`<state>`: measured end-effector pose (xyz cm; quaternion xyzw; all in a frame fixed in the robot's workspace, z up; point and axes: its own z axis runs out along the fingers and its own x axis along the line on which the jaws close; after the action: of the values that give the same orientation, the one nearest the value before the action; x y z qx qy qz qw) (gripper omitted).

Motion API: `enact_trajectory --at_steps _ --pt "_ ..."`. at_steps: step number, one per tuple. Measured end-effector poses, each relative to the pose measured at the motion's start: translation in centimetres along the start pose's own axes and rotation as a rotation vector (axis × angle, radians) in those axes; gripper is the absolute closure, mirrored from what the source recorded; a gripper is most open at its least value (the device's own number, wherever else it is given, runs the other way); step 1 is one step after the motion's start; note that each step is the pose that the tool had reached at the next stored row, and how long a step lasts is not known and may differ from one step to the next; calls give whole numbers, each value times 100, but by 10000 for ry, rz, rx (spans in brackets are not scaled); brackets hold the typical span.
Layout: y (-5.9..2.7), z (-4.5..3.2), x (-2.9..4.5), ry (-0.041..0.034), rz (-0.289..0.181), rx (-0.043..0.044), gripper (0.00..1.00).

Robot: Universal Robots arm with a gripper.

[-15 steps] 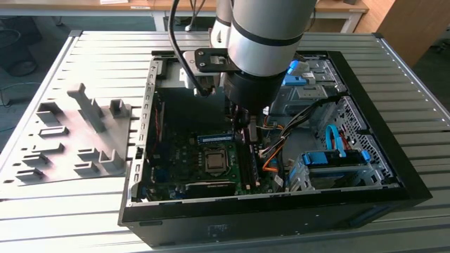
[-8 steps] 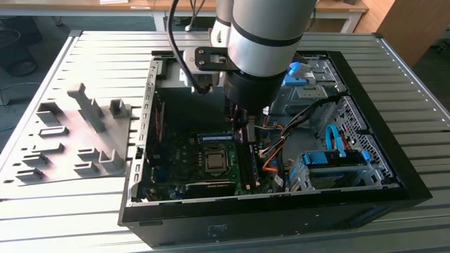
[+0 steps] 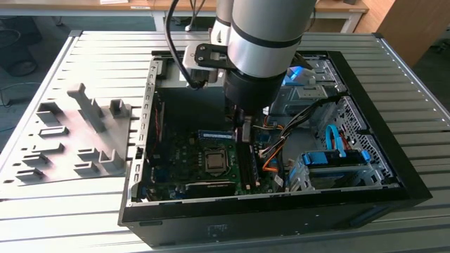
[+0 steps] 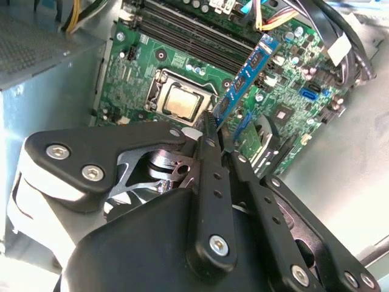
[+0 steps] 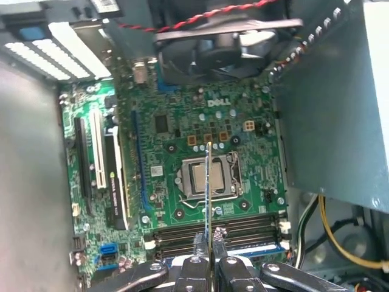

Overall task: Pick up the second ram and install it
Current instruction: 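Insert the second ram into the second slot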

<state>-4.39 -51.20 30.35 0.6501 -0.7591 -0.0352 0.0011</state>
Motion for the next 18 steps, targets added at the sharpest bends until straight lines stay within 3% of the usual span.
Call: enact_trajectory --at_steps 18 --pt "-1 18 1 -114 2213 98 86"
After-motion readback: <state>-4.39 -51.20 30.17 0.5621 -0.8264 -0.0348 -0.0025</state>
